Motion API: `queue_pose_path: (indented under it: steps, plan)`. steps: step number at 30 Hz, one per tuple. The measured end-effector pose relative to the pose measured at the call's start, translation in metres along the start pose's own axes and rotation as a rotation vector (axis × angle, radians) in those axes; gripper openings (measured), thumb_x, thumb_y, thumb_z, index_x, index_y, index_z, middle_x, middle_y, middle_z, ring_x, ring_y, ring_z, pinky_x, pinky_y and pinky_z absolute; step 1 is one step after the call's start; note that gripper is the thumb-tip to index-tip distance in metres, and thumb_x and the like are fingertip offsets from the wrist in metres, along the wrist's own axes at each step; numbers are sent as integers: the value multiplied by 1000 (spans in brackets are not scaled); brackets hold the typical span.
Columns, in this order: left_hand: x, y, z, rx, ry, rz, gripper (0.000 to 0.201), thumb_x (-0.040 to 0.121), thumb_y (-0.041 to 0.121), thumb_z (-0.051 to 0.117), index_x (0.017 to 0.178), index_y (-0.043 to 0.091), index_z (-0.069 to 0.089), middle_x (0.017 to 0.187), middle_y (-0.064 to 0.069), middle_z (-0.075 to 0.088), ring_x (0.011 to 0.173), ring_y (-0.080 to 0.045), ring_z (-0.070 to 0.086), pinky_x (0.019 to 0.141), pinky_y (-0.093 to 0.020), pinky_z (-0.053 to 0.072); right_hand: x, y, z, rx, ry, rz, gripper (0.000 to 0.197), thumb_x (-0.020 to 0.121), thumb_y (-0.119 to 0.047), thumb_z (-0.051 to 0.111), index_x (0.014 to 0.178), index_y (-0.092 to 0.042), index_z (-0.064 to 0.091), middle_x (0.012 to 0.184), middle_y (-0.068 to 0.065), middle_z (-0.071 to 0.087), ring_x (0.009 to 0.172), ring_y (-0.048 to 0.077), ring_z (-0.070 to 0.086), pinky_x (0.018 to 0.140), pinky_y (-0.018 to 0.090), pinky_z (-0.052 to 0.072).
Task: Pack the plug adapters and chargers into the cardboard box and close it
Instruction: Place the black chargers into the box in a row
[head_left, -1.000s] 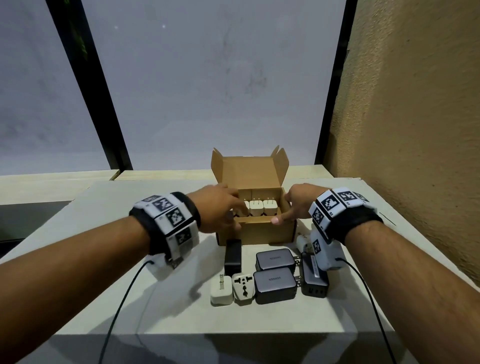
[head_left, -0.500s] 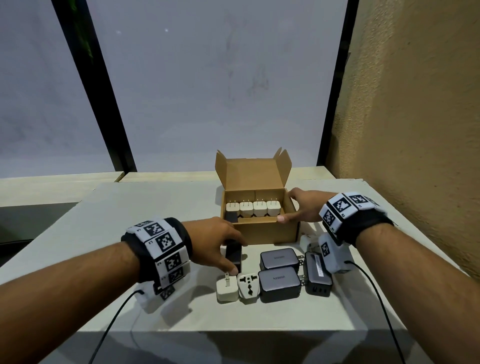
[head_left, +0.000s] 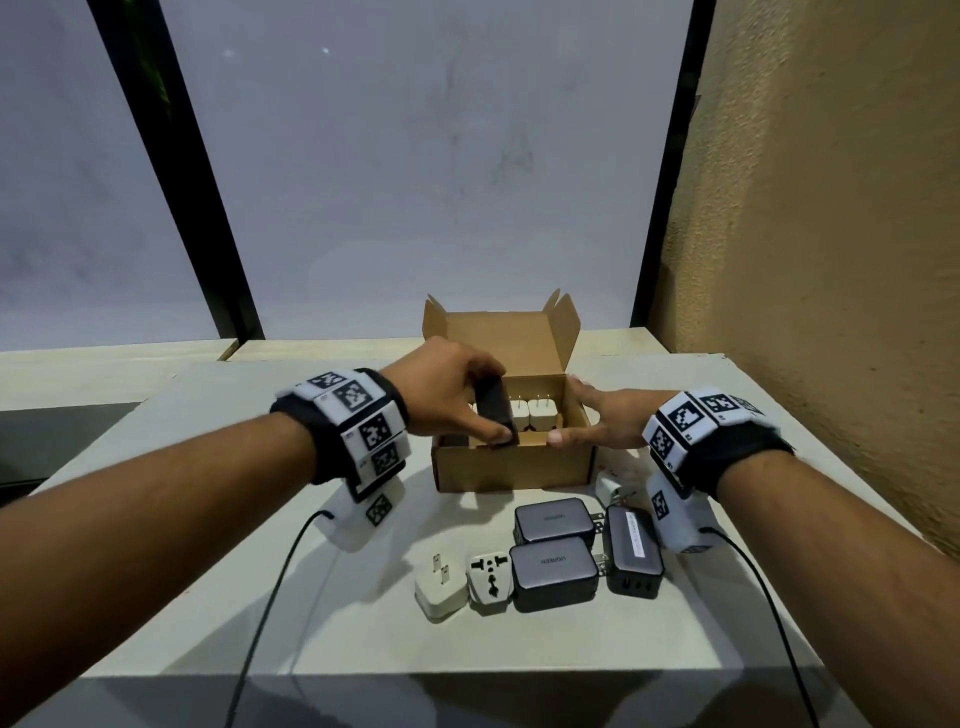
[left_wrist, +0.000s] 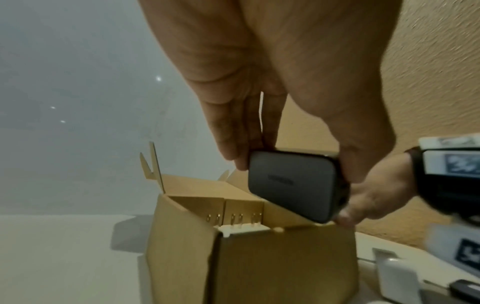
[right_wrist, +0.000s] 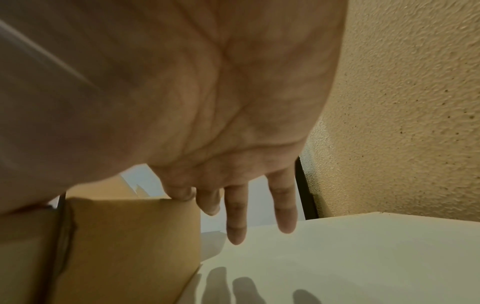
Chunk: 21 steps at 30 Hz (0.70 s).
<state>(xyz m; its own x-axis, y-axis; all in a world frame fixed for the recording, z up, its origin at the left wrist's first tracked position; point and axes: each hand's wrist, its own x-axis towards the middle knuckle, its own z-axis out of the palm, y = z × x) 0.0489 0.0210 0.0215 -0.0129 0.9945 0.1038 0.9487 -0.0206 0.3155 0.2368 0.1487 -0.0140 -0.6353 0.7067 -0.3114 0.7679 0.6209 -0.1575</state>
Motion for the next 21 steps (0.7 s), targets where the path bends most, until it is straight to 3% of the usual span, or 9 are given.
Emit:
queue_pose_path:
  steps: [3,8,11,18,21]
  plan:
    - [19,-2,10,23,0,-29,78,69,49,78,133,12,54,127,-2,63,111,-14,61,87,-18,47,2,1,1,2,0,10,102,81,-73,43,152,-26,-13,162,1,6,146,27,21,118,41,17]
    - [38,-10,21,39,-83,-68,68,65,45,83,121,14,63,114,1,69,104,-15,65,89,-26,54,5,3,1,-8,-34,25,102,80,-76,40,151,-29,-17,162,0,-2,147,27,16,119,43,14]
    - [41,-17,28,51,-123,-83,70,65,44,83,125,15,62,116,2,69,104,-13,65,93,-27,53,5,3,0,-26,-35,25,102,80,-76,39,151,-28,-15,162,1,0,147,27,18,117,42,15]
    - [45,-27,29,144,-231,-74,62,71,36,81,128,19,61,121,3,68,108,-13,64,91,-21,48,7,1,-3,-25,-26,43,106,77,-77,42,153,-25,-9,153,12,35,138,31,36,114,42,27]
    - [46,-30,30,168,-254,-80,61,72,35,81,128,21,61,121,2,67,109,-14,63,85,-17,45,10,1,-4,-10,-23,34,109,72,-80,45,154,-27,-5,151,10,39,136,30,40,112,44,31]
